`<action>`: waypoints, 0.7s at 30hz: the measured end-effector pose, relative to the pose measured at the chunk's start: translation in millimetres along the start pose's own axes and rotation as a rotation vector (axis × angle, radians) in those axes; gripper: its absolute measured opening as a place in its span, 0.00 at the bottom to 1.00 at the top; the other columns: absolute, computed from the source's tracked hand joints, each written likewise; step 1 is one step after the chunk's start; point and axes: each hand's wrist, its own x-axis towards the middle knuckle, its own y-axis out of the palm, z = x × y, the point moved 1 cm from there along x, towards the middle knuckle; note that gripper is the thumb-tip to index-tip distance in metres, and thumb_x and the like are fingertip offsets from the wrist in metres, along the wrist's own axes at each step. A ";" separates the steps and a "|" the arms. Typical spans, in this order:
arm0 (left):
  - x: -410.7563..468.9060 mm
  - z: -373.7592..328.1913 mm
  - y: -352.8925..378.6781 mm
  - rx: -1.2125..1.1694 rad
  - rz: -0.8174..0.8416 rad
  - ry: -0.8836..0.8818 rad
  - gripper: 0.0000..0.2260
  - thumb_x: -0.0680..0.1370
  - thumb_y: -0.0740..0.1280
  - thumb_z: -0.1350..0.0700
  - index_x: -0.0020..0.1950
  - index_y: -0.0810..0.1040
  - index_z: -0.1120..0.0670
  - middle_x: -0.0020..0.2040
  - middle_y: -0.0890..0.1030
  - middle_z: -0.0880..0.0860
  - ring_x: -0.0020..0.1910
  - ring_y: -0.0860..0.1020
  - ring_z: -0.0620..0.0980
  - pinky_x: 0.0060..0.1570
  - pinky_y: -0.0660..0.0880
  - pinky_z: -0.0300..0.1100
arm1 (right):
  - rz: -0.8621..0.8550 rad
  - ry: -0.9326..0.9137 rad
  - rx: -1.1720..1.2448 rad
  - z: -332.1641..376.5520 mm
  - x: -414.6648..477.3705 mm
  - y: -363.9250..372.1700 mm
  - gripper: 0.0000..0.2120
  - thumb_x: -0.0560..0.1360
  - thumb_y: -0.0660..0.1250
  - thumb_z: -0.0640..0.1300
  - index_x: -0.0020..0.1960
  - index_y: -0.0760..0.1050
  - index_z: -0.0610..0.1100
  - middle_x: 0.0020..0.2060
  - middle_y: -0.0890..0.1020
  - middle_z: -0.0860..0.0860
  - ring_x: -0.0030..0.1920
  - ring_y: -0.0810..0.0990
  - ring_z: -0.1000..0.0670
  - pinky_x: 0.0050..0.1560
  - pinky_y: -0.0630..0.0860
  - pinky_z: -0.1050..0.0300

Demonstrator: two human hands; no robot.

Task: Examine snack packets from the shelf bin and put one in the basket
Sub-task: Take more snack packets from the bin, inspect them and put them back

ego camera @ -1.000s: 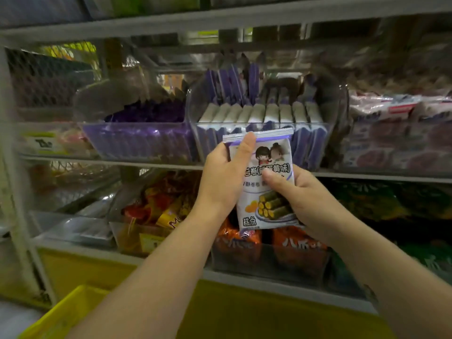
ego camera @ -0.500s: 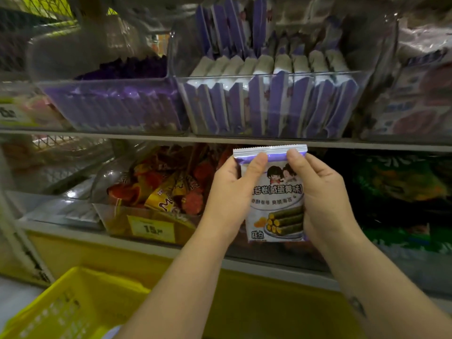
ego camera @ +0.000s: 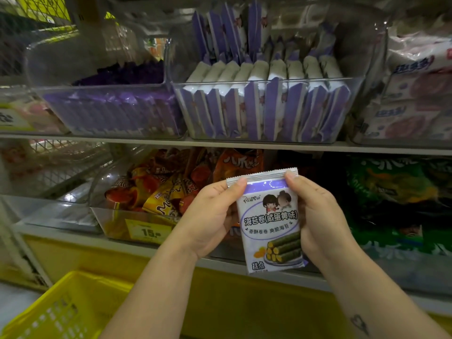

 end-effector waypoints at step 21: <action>-2.5 -4.5 -10.8 -0.033 0.028 -0.077 0.19 0.74 0.66 0.47 0.63 0.76 0.52 0.57 0.83 0.57 0.54 0.83 0.55 0.45 0.83 0.51 | 0.411 0.405 -0.251 21.0 -5.6 -25.8 0.21 0.71 0.65 0.45 0.62 0.73 0.37 0.51 0.84 0.37 0.46 0.85 0.44 0.46 0.83 0.50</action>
